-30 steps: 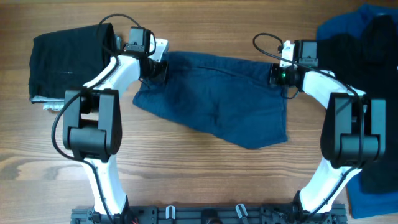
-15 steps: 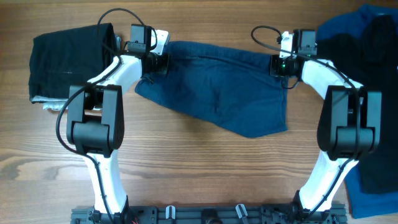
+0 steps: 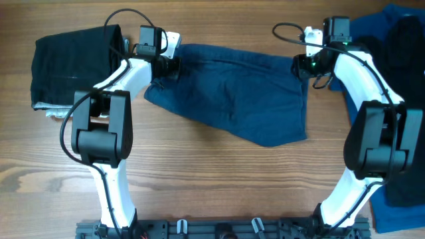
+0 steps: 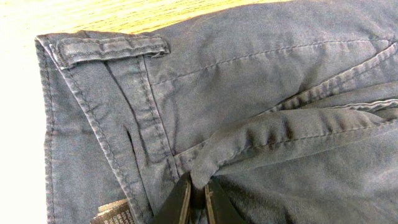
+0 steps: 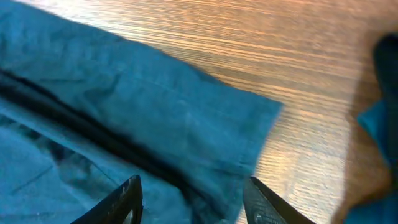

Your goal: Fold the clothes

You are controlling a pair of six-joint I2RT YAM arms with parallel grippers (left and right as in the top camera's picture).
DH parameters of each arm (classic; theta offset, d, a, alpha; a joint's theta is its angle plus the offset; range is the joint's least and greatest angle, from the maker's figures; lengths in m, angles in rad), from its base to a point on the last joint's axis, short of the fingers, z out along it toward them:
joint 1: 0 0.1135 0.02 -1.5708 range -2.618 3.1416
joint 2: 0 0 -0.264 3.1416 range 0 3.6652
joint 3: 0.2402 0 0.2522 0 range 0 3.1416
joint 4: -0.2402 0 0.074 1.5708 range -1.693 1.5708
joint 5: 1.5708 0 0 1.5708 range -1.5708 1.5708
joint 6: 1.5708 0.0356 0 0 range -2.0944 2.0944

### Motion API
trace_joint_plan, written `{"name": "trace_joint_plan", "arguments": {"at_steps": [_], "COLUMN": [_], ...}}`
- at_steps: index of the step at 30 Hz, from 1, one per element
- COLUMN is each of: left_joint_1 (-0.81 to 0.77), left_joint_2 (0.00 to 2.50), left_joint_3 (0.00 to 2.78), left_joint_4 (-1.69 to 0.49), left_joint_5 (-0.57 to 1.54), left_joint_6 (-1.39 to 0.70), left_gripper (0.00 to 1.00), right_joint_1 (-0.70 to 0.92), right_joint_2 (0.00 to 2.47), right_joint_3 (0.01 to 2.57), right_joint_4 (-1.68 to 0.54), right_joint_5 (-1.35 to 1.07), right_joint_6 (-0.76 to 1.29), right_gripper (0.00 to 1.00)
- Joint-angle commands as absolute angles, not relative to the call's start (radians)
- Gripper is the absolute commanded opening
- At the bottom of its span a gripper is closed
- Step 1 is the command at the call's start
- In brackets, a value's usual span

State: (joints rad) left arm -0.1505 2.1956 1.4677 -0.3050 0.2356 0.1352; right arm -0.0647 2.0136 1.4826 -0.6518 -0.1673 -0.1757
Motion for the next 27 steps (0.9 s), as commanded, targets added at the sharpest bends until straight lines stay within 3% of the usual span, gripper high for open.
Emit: {"name": "trace_joint_plan", "arguments": {"at_steps": [1,11,13,16,27], "left_joint_1": [-0.148,-0.148,-0.148,-0.148,-0.148], "left_joint_2": [2.307,2.306,2.306,2.304,2.12], "left_joint_3": [1.419,1.419,1.419,1.419,1.42], "left_joint_4": [-0.348,-0.35,-0.352,-0.352,-0.413], "left_joint_5": [0.147,0.147,0.147,0.147,0.147], "left_joint_6": [0.122,0.122,0.122,0.122,0.122], "left_gripper": [0.09,0.09,0.09,0.04,0.04], "right_joint_1": [-0.086,-0.083,-0.083,-0.083,-0.083], "right_joint_2": [2.029,2.119,2.119,2.119,1.985], "right_joint_3": [1.479,1.479,1.479,1.48,1.506], "right_joint_4": [-0.675,-0.75,-0.749,-0.745,-0.883], "right_joint_5": [-0.182,-0.396,-0.39,-0.389,-0.39], "right_joint_6": [-0.136,-0.207,-0.207,-0.21,-0.202], "right_gripper": [0.52,0.56,0.47,0.04,0.05]}}
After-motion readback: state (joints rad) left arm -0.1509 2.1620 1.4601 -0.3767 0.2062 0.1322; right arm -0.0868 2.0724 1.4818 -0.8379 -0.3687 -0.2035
